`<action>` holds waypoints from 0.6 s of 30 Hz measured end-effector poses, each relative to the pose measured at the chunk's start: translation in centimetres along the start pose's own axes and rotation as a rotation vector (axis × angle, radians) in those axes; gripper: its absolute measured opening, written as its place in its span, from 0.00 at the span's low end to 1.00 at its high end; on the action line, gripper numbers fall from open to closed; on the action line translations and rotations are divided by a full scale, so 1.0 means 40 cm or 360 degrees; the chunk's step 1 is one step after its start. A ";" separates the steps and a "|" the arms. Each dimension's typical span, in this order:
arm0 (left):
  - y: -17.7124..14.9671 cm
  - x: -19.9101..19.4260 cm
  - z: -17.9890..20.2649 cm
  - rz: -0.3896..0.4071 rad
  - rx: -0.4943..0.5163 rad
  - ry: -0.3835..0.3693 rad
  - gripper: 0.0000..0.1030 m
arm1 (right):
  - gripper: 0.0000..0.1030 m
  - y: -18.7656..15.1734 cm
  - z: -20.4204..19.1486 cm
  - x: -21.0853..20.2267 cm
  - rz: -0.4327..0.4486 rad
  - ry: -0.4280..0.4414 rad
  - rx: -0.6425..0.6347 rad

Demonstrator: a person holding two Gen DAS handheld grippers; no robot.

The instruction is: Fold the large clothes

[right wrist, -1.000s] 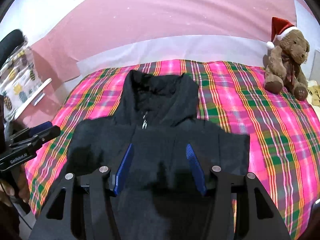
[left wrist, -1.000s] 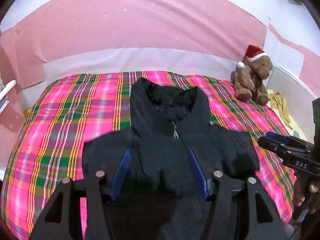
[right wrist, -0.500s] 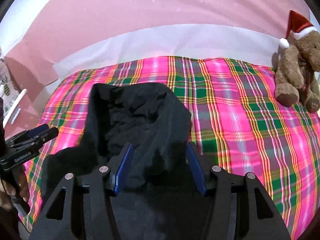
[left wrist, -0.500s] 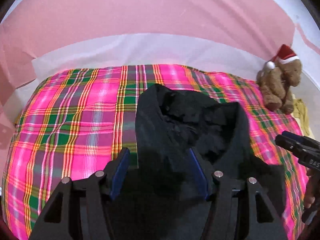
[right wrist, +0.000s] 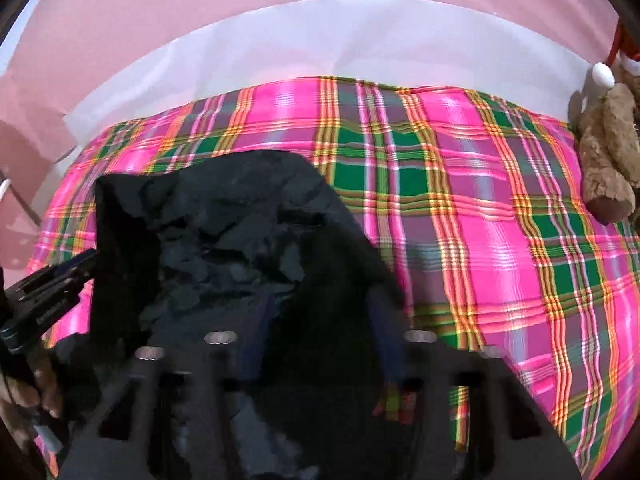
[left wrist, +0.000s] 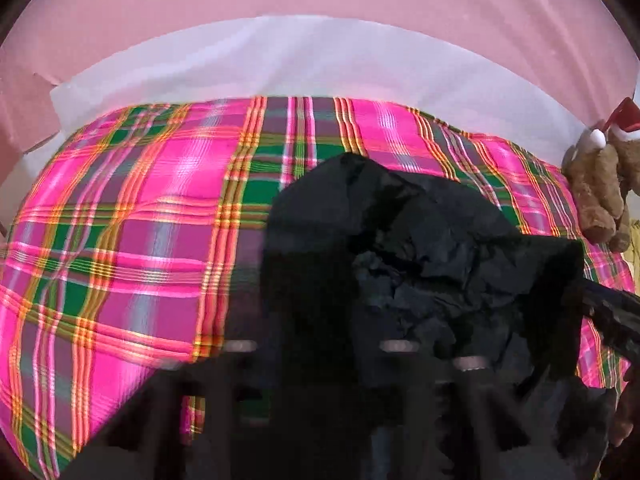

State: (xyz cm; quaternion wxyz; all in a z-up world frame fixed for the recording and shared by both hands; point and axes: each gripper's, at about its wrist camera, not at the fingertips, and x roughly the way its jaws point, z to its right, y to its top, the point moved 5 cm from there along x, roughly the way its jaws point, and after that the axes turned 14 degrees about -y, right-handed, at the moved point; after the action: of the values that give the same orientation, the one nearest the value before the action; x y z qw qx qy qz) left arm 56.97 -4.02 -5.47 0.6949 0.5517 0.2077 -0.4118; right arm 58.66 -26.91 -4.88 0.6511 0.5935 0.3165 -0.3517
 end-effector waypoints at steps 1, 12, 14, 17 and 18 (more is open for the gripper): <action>-0.001 0.006 -0.002 -0.0003 -0.0006 0.0006 0.05 | 0.10 -0.001 0.003 -0.010 0.0019 0.0011 0.0012; -0.045 -0.208 -0.023 0.0236 -0.0087 -0.0077 0.02 | 0.06 -0.073 0.033 -0.249 0.0251 0.0140 0.0114; -0.066 -0.248 -0.028 0.0250 -0.0094 -0.0083 0.02 | 0.06 -0.100 0.040 -0.291 0.0275 0.0163 0.0141; -0.099 -0.302 -0.027 0.0273 -0.0087 -0.0098 0.02 | 0.05 -0.143 0.044 -0.356 0.0317 0.0221 0.0163; -0.108 -0.322 -0.028 0.0287 -0.0099 -0.0116 0.02 | 0.05 -0.161 0.043 -0.375 0.0327 0.0241 0.0168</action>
State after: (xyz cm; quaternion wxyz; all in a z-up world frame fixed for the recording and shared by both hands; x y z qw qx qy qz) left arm 46.29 1.21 1.17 0.7530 0.5311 0.1444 -0.3606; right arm 45.00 -27.72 4.17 0.6257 0.6810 0.2835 -0.2537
